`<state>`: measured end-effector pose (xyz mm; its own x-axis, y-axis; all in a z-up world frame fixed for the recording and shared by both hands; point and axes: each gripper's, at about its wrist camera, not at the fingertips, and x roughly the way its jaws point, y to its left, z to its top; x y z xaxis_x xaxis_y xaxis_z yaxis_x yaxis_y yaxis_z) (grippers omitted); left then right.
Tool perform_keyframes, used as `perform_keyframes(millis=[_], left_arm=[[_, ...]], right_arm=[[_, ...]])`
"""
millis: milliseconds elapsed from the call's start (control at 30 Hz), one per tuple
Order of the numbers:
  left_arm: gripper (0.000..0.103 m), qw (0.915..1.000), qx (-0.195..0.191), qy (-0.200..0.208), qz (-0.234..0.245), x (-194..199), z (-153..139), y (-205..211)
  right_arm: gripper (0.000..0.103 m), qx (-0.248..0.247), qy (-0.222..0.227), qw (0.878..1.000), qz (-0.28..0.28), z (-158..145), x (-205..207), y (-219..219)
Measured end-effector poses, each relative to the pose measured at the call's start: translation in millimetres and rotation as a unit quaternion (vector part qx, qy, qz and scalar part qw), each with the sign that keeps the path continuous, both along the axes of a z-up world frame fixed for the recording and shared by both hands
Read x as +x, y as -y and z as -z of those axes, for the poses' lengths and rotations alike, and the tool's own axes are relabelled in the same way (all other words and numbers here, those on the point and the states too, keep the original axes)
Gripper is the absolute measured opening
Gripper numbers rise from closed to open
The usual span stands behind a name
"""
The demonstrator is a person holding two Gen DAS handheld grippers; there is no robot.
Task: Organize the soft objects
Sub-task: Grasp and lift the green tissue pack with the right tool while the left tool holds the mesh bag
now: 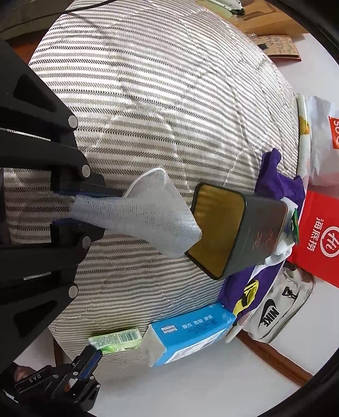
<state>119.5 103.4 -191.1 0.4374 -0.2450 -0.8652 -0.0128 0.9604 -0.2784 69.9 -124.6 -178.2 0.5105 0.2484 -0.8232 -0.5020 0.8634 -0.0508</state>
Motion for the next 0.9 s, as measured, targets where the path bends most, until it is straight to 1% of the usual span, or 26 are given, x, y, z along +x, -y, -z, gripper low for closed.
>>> perform_keyframes(millis=[67,133,167,200,233,333,433,500,533,633,800,900], left_arm=[[0.012,1.0,0.0,-0.002,0.001,1.6,-0.1,2.2],[0.013,1.0,-0.001,-0.002,0.002,2.4,-0.3,3.0],[0.014,1.0,-0.002,-0.001,0.004,2.5,-0.3,3.4],[0.014,1.0,-0.003,0.0,0.004,2.0,0.0,2.9],[0.015,1.0,-0.004,0.001,0.005,0.9,0.3,1.6],[0.016,0.9999,-0.007,0.001,0.008,1.5,0.4,1.7],[0.016,0.9999,-0.005,0.0,0.01,2.4,0.2,3.0],[0.016,0.9999,-0.005,-0.001,0.012,3.0,0.1,3.4],[0.016,0.9999,-0.005,-0.002,0.013,3.5,0.0,3.5],[0.016,0.9999,-0.005,-0.002,0.015,4.8,-0.1,4.2],[0.016,0.9999,-0.002,0.0,0.017,8.0,0.6,6.2],[0.016,0.9998,-0.005,0.007,0.016,9.3,1.1,5.2]], right_arm=[[0.015,0.006,0.002,1.0,0.003,-1.7,-2.1,4.2],[0.058,0.014,0.005,1.0,0.012,-4.4,-4.5,8.9],[0.065,0.019,0.01,1.0,0.02,-6.4,-5.5,11.7],[0.068,0.026,0.017,0.999,0.028,-8.6,-5.5,15.1],[0.069,0.034,0.022,0.998,0.041,-10.3,-4.4,19.0],[0.074,0.055,0.014,0.995,0.085,-7.9,4.9,26.0],[0.074,0.097,-0.024,0.985,0.14,4.3,20.5,35.1],[0.075,0.118,-0.034,0.98,0.156,10.8,24.8,37.1],[0.074,0.122,-0.038,0.978,0.163,13.5,26.3,36.8],[0.075,0.115,-0.04,0.979,0.165,17.8,28.2,31.6],[0.075,0.081,-0.039,0.983,0.16,28.9,32.9,22.8],[0.074,0.071,-0.029,0.985,0.157,28.8,33.4,21.2]])
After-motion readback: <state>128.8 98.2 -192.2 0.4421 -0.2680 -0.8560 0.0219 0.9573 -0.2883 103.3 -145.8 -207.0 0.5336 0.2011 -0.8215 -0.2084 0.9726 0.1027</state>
